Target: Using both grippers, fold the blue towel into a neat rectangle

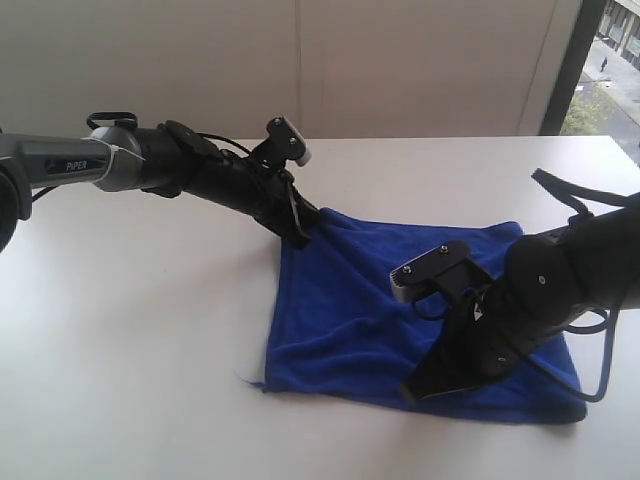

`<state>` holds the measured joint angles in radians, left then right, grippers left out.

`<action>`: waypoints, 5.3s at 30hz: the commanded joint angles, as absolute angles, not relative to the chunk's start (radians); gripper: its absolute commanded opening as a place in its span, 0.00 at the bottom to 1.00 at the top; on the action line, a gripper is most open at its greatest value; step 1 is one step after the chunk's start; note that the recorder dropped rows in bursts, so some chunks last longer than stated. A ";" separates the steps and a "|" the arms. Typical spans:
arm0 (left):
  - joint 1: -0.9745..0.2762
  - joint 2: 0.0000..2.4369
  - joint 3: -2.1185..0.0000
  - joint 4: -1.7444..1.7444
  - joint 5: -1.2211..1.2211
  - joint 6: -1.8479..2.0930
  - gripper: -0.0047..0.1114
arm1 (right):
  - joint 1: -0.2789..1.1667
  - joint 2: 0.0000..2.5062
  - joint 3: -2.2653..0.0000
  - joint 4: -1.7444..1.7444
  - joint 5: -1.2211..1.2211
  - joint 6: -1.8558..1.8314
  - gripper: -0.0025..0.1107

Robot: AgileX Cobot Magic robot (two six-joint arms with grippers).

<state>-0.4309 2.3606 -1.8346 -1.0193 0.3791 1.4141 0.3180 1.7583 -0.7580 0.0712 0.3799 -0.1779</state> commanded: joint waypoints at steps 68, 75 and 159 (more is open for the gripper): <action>-0.620 2.044 -1.453 -0.787 0.720 1.262 0.04 | -0.059 1.886 -1.328 0.214 0.786 -0.469 0.02; -0.629 2.049 -1.392 -0.715 0.649 1.171 0.04 | -0.057 1.843 -1.320 0.254 0.909 -0.469 0.02; -0.589 1.666 -1.034 -0.634 0.529 0.955 0.04 | 0.327 1.386 -0.774 -0.164 0.696 0.052 0.02</action>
<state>-0.5506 1.6725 -1.0597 -0.5075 0.5222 0.8654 0.3294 1.3940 -0.7524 -0.0484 0.6906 -0.0430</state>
